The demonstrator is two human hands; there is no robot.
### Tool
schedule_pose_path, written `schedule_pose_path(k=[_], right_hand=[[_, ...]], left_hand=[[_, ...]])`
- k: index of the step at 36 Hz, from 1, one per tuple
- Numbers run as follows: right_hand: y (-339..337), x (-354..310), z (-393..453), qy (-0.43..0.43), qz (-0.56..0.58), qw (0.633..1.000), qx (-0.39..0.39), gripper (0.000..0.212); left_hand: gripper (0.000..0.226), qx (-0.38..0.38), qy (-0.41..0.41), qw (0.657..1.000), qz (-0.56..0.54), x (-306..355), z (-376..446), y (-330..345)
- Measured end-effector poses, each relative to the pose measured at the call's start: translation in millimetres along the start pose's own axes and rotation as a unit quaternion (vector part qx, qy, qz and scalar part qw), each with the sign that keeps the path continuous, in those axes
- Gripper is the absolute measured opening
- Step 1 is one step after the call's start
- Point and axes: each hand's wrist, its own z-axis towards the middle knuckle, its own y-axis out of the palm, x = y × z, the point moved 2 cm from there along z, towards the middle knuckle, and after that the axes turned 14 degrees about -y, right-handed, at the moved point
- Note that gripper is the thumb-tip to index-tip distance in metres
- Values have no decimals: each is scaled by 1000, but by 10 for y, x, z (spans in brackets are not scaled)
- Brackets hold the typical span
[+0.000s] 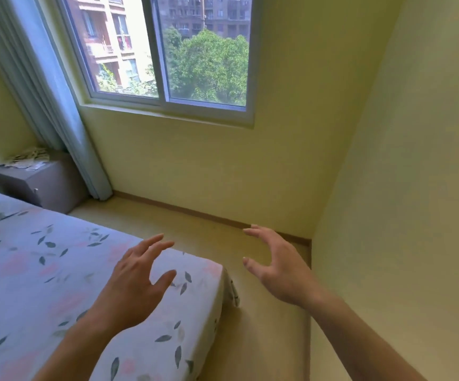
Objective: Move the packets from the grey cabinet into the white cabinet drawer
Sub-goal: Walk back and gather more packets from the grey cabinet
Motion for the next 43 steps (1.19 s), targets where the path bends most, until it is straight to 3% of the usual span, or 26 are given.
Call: schedule_pose_path(k=[7,13,30,37,43], right_hand=[[64,451,1297,-68,18,994,-86,60],[27,1069,2357,-64,13,992,-109,61],[-691,2712,4978,-41,23,995,-83,55],[-804,3352,6289,-84,19,987,-137,56],[-760,3497,7468,-140,14,972,-187,56]], left_hand=[[54,32,-101,994,-8,-176,843,56],[53,41,-142,989,-23,-240,1931,212],[56,27,-58,997,-32,966,5221,558],[52,48,-122,991,-40,1108,6304,715],[50,83,-202,975,-40,1010,6845,602]])
